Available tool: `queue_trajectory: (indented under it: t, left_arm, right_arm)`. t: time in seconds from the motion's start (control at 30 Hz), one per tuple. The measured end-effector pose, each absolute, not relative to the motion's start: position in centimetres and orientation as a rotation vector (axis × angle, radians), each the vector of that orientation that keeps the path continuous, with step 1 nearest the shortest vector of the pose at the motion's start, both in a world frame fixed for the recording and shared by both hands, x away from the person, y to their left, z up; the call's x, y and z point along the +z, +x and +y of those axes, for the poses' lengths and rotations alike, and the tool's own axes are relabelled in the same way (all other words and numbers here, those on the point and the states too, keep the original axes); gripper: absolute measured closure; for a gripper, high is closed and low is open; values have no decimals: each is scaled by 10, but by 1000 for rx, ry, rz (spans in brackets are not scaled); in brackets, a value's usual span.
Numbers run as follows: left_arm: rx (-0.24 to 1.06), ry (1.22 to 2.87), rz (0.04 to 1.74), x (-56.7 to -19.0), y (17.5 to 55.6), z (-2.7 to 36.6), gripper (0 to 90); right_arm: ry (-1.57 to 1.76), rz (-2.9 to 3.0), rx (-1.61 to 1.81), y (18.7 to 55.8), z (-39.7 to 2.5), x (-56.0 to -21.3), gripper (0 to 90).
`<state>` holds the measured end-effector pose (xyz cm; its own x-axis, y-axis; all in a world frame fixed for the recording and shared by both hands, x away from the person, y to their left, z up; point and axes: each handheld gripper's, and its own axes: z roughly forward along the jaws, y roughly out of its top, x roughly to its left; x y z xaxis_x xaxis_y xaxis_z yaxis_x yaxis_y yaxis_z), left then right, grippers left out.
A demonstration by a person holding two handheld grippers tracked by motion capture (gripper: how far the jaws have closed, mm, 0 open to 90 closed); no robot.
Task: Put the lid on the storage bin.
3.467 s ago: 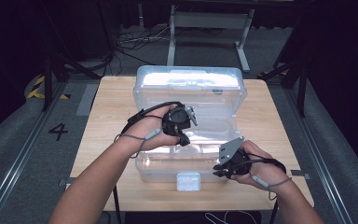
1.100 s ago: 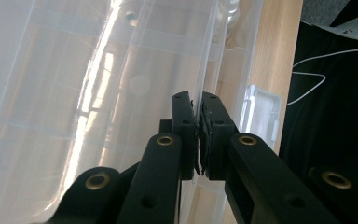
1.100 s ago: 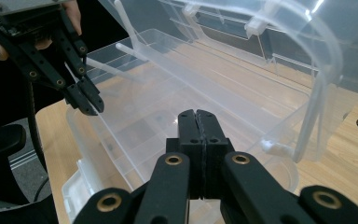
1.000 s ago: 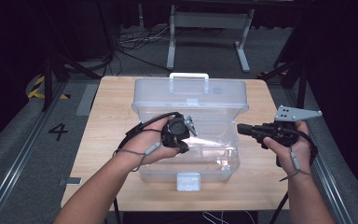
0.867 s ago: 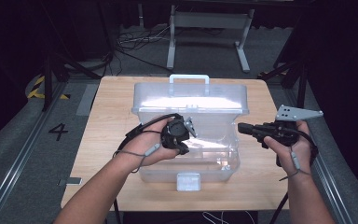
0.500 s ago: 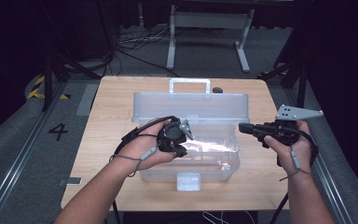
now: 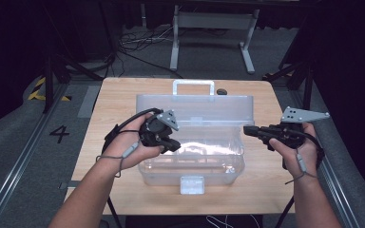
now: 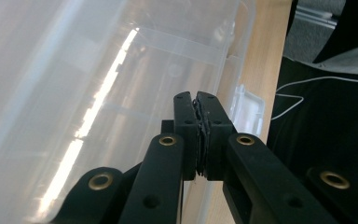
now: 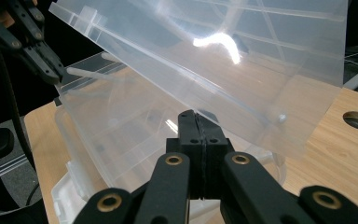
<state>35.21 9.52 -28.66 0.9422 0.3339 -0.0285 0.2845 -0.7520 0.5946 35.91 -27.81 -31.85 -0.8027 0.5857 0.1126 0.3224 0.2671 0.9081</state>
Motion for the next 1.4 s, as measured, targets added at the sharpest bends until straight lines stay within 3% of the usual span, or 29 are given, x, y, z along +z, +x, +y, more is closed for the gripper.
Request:
queue_trajectory:
  t: [0.8, 1.4]
  left_arm:
    - [130, 2272, 664, -290, 356, 182, 854]
    - [192, 2088, 949, -325, 371, 228, 837]
  right_arm:
    - [843, 2306, 1554, 359, -279, -319, 900]
    - [827, 2300, 1535, 356, -278, -320, 900]
